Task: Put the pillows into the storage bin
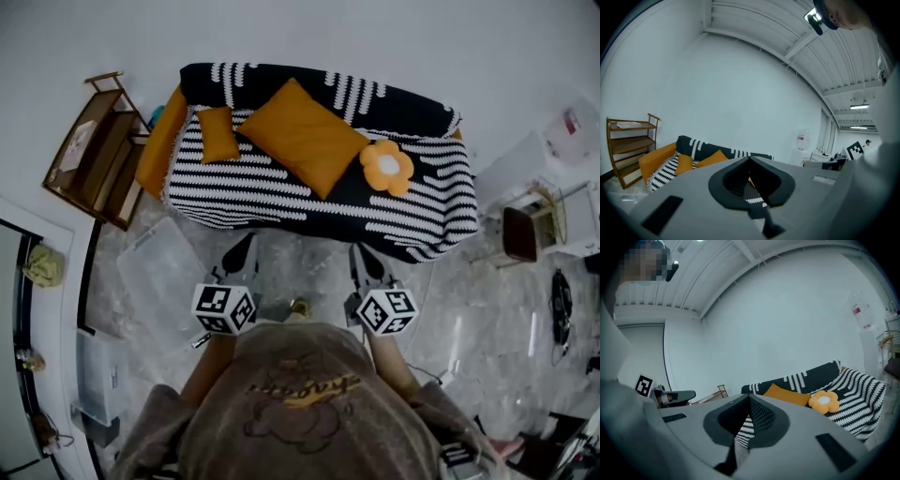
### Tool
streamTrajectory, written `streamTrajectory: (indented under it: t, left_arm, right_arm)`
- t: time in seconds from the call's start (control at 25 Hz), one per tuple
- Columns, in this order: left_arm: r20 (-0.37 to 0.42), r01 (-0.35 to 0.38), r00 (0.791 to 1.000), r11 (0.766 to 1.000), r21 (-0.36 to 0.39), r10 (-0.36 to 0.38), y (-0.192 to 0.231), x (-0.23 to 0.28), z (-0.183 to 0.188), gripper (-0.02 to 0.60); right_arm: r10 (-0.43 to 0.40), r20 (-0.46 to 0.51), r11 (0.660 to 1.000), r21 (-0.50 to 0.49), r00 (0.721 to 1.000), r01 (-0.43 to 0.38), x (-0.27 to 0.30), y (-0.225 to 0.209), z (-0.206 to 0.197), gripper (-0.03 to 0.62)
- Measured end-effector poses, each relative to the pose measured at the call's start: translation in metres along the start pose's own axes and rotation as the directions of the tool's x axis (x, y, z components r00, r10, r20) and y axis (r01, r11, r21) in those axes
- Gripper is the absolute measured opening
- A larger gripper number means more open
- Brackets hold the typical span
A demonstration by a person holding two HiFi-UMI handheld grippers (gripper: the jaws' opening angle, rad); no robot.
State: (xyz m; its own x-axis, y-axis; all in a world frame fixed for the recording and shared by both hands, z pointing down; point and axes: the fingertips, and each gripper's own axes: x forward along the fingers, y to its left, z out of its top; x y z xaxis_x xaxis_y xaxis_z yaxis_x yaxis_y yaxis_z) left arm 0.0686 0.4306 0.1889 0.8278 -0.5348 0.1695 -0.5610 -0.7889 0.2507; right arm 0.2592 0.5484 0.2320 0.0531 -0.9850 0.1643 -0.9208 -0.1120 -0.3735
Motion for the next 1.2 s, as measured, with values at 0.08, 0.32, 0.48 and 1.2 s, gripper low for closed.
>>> streamTrajectory:
  t: [0.08, 0.32, 0.48, 1.2]
  left_arm:
    - [0.003, -0.010, 1.000, 1.000, -0.003, 0.010, 0.006, 0.023, 0.005, 0.003]
    - [0.006, -0.028, 1.000, 1.000, 0.001, 0.028, 0.037, 0.080, 0.018, 0.003]
    - [-0.003, -0.023, 1.000, 1.000, -0.006, 0.023, 0.066, 0.128, 0.024, 0.003]
    - [-0.095, 0.159, 0.984, 0.986, 0.046, -0.154, 0.190, 0.386, 0.107, 0.003]
  right_arm:
    - [0.008, -0.005, 1.000, 0.001, 1.000, -0.008, 0.021, -0.014, 0.010, 0.000]
    - [0.024, -0.029, 0.999, 0.024, 0.999, -0.023, 0.081, -0.035, 0.015, -0.002]
    - [0.021, -0.038, 0.999, 0.035, 0.999, -0.019, 0.129, -0.050, 0.020, -0.002]
    - [-0.141, -0.027, 0.986, 0.081, 0.990, 0.143, 0.372, -0.127, 0.105, 0.000]
